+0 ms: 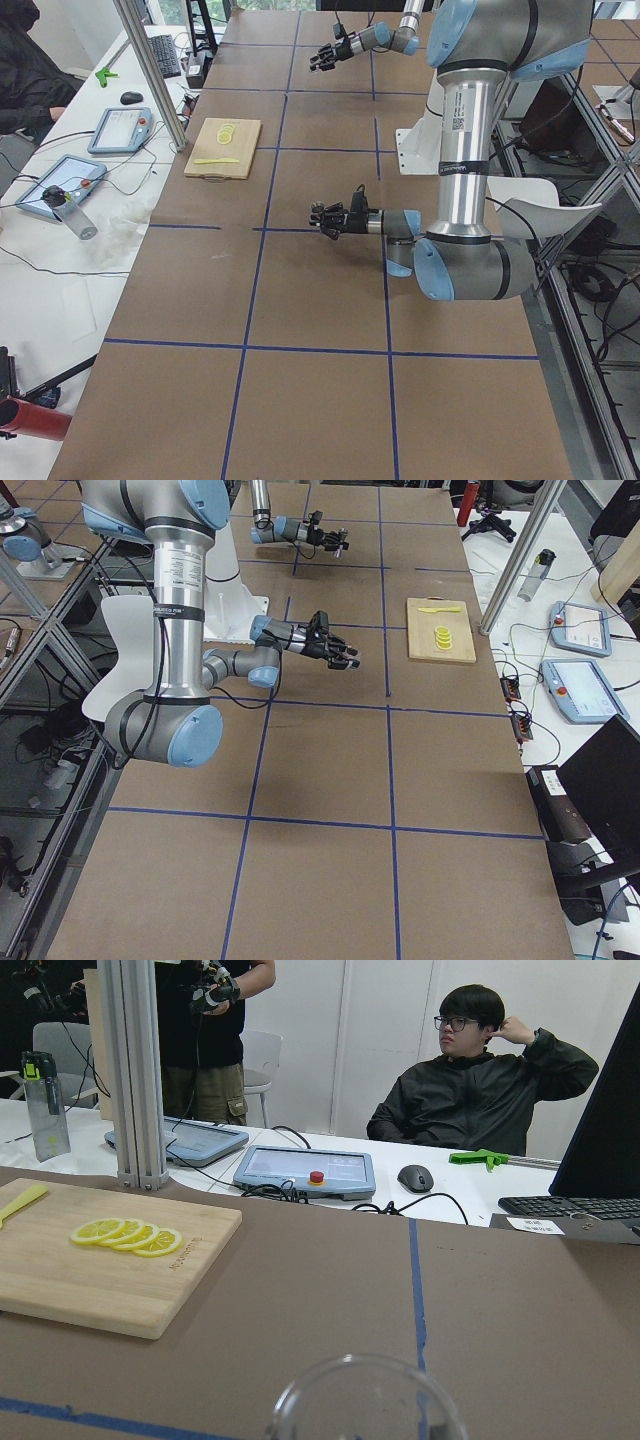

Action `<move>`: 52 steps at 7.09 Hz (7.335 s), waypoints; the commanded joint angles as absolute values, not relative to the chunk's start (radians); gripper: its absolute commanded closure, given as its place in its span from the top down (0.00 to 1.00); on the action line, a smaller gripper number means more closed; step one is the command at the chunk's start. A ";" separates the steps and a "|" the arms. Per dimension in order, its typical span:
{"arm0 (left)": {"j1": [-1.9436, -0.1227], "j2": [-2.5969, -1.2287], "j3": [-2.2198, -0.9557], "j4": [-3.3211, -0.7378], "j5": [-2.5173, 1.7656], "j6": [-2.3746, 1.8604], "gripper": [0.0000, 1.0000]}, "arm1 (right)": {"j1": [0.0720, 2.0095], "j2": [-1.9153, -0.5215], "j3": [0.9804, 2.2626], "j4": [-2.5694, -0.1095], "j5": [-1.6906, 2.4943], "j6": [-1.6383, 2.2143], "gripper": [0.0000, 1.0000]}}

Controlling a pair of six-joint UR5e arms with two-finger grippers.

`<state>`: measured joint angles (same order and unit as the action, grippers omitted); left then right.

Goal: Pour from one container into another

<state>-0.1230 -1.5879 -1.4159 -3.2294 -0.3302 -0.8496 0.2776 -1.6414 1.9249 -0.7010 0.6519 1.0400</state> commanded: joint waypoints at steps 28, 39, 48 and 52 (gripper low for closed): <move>-0.123 -1.605 -1.397 -3.232 -0.288 -0.798 0.55 | 0.278 -1.643 1.922 -0.701 0.650 1.040 0.00; -0.144 -1.575 -1.512 -3.573 -0.287 -0.379 1.00 | 0.278 -1.643 1.930 -0.701 0.652 1.039 0.00; -1.127 -1.409 -1.617 -3.000 -1.758 -0.145 0.99 | 0.278 -1.641 1.922 -0.703 0.652 1.039 0.00; -1.538 -1.689 -1.608 -1.954 -1.916 0.161 1.00 | 0.278 -1.641 1.921 -0.703 0.657 1.037 0.00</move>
<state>-1.4402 -1.5881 -1.6147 -2.2754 -1.9119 0.1065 0.2776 -1.6413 1.9208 -0.7026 0.6559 1.0374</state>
